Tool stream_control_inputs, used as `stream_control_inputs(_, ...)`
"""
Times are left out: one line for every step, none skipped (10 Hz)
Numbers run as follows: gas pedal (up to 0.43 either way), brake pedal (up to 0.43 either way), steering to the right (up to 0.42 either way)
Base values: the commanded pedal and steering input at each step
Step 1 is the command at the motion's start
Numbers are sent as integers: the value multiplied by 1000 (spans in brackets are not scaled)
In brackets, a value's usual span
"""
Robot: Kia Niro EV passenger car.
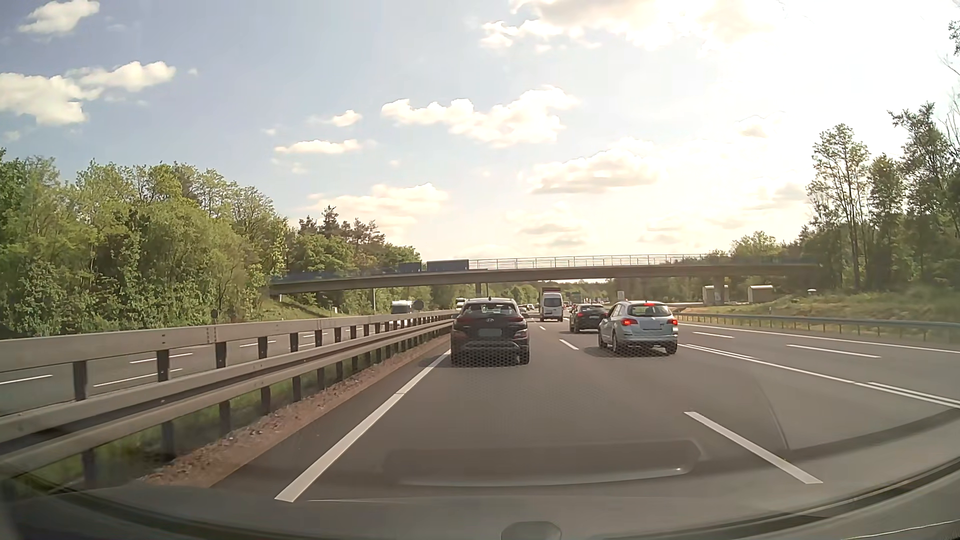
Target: Follow the waypoints while adhering to traffic rules and regulations
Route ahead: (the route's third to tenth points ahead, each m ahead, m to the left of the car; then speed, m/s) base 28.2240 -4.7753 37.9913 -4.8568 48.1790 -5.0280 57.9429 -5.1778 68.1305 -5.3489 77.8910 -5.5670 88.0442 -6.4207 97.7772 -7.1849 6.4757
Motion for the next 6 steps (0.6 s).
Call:
stream_control_inputs(150, 0, 18)
stream_control_inputs(150, 0, 18)
stream_control_inputs(150, 0, 17)
stream_control_inputs(150, 0, 16)
stream_control_inputs(150, 0, 16)
stream_control_inputs(150, 0, 14)
